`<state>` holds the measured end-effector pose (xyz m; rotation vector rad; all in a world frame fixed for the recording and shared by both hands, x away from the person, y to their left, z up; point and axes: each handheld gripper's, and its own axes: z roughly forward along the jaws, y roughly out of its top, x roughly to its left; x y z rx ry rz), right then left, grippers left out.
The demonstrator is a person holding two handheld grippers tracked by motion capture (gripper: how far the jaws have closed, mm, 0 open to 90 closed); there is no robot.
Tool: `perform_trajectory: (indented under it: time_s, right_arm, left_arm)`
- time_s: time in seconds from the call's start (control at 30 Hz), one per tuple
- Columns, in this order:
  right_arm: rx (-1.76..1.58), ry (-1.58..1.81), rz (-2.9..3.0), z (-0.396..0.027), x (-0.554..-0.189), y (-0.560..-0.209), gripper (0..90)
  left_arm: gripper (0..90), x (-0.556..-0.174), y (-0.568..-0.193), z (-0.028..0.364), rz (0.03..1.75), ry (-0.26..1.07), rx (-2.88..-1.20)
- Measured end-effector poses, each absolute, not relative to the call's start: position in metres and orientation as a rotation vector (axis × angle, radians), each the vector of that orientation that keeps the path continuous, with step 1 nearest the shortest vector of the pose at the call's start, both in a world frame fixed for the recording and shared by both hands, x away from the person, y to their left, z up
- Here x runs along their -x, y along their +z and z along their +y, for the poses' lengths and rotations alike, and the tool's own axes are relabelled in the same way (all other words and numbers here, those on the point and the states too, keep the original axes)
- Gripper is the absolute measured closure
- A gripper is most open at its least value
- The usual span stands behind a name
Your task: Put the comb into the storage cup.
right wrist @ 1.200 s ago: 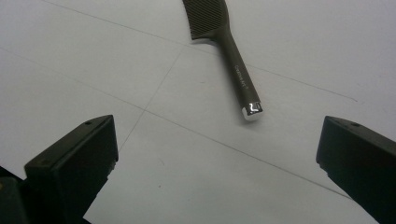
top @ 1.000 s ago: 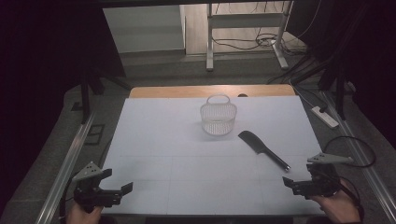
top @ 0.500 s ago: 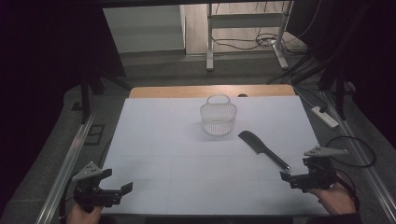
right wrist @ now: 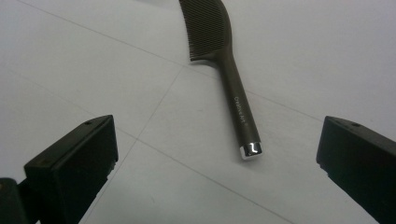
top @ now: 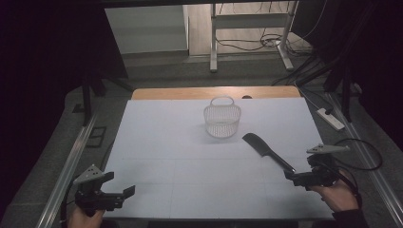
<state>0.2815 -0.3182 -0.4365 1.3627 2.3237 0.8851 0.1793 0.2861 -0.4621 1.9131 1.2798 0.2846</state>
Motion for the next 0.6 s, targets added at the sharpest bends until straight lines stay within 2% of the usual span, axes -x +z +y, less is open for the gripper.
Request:
perform_trajectory:
  time_s: [0.6]
  right_arm:
    - [-1.364,0.916,2.341,-0.309,-0.306,-0.434,0.0]
  left_arm:
    - [0.2,-0.179,-0.462,0.286,1.278,0.285,-1.915]
